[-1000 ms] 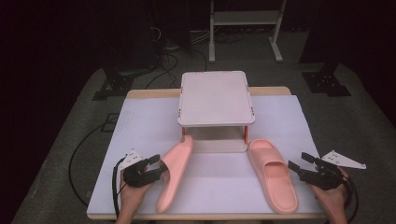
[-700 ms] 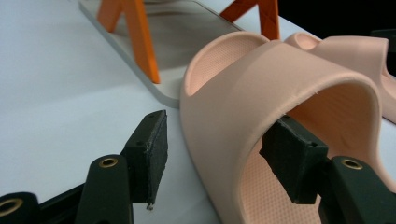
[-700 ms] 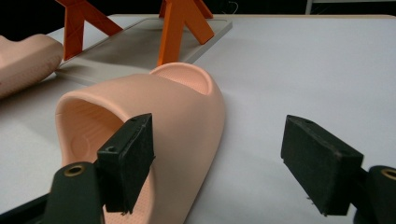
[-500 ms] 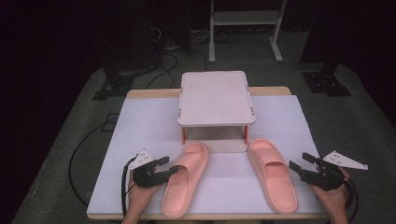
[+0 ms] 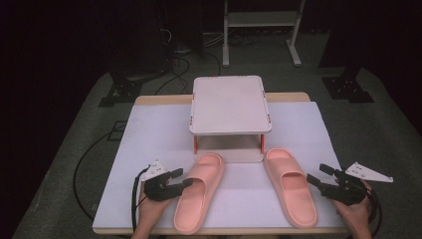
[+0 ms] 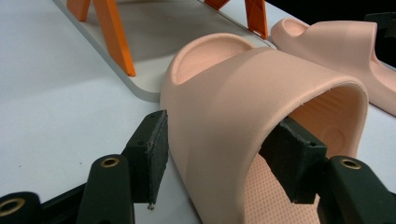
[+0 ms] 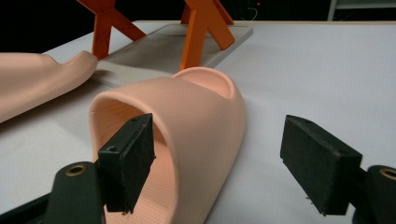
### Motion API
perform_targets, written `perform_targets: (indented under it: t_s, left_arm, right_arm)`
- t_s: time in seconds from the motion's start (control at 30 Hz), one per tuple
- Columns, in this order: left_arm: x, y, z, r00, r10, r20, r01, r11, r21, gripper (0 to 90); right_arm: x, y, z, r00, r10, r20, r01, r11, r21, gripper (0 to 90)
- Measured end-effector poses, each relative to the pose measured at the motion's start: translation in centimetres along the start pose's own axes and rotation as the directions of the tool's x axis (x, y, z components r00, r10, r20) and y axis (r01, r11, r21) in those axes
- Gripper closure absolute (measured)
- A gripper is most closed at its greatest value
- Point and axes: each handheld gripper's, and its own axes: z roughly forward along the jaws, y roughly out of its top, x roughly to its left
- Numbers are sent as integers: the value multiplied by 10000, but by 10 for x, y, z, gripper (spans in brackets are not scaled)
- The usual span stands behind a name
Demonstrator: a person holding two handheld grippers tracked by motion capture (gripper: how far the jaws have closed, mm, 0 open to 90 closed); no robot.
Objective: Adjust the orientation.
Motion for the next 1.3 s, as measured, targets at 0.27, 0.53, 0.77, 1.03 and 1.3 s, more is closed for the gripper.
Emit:
perform_targets:
  t_s: [0.27, 0.53, 0.77, 1.03, 1.3]
  left_arm:
    - [-13, 2, 12, 9994, 292, 176, -294, 9995, 135, 451]
    - [-14, 1, 12, 9995, 326, 59, -327, 9993, 182, 470]
    - [-15, 1, 12, 9987, 498, -84, -497, 9986, 203, 484]
    - [-16, 0, 12, 9982, 564, -212, -560, 9983, 168, 499]
    - [-17, 0, 13, 9965, 742, -372, -733, 9970, 241, 505]
  right_arm:
    - [4, 0, 4, 9998, -114, -190, 117, 9998, 147, 267]
    - [6, -1, 11, 9993, -208, -316, 220, 9991, 373, 279]
    - [11, -1, 21, 9989, -392, -257, 409, 9969, 675, 302]
    - [14, -1, 30, 9988, -485, -11, 484, 9938, 1006, 349]
    - [15, -1, 35, 9979, -603, 249, 569, 9910, 1211, 419]
